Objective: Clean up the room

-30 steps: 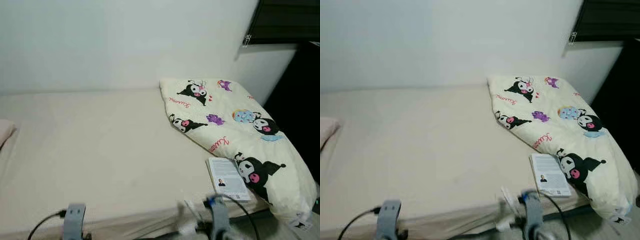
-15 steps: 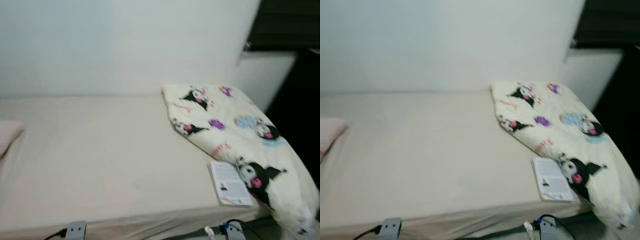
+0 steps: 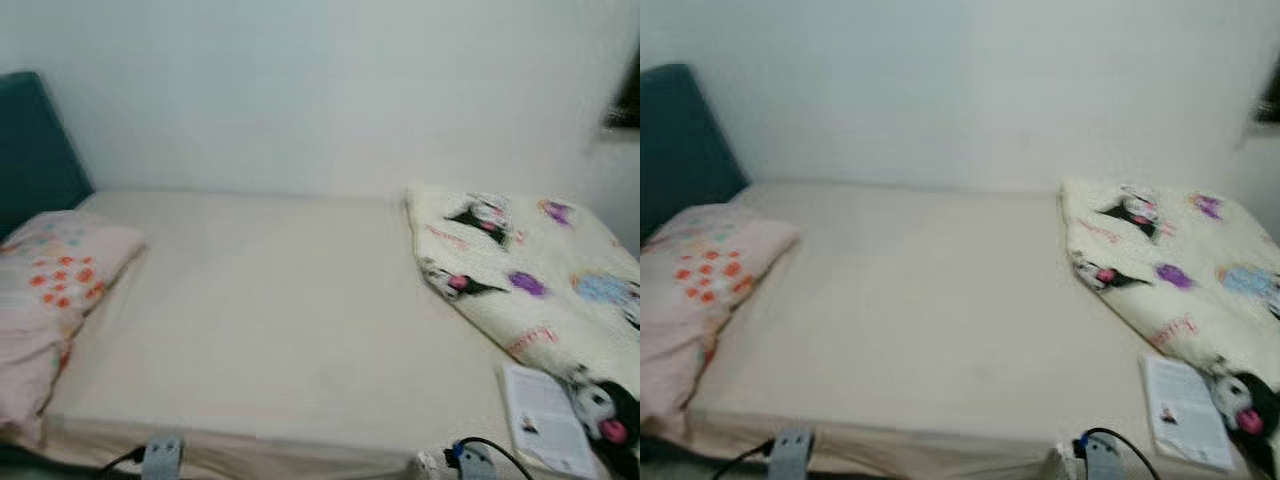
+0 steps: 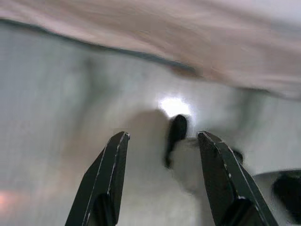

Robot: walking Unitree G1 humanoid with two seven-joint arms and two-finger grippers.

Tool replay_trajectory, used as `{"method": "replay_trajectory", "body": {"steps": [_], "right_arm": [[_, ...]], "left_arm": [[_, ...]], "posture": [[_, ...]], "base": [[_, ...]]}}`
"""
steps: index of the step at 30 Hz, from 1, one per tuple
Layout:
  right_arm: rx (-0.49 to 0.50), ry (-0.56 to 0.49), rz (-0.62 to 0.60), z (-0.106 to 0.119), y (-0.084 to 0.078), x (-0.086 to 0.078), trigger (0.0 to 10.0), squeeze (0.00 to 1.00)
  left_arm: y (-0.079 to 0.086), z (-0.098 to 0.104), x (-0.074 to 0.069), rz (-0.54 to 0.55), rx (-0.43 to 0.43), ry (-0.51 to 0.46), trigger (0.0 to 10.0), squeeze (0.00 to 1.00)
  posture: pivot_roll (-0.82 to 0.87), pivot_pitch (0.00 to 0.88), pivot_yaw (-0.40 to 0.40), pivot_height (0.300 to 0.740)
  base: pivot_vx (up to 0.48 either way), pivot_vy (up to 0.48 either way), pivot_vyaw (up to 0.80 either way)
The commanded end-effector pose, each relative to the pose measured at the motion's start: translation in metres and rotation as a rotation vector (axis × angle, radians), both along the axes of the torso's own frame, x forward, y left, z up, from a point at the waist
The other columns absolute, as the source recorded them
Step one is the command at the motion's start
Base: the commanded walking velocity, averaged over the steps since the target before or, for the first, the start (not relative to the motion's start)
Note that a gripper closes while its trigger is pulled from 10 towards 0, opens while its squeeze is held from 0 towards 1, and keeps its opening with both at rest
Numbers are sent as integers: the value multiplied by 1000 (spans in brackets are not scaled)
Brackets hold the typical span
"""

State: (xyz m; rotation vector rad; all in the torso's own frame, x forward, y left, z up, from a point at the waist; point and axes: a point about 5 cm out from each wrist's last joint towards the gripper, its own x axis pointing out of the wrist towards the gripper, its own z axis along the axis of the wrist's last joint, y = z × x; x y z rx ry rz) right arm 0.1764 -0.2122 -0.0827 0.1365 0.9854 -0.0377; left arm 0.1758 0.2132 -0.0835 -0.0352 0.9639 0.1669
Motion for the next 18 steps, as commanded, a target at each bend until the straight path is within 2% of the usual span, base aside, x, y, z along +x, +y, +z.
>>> {"method": "replay_trajectory", "body": {"steps": [1,12,18], "right_arm": [[-11,22,-2,-3,-4,-8,10000,0],[-25,11,0,0,-9,-3,10000,0],[-24,-28,3,6,-9,8,10000,0]], "left_arm": [[-2,-2,-3,-21,5,18,10000,0],[0,-4,-9,8,-13,35,10000,0],[1,-7,-16,24,-14,49,10000,0]], "posture": [[-28,0,-35,740],[-29,0,-44,740],[-28,0,-50,740]], "base": [[0,0,800],[0,0,800],[0,0,800]]}}
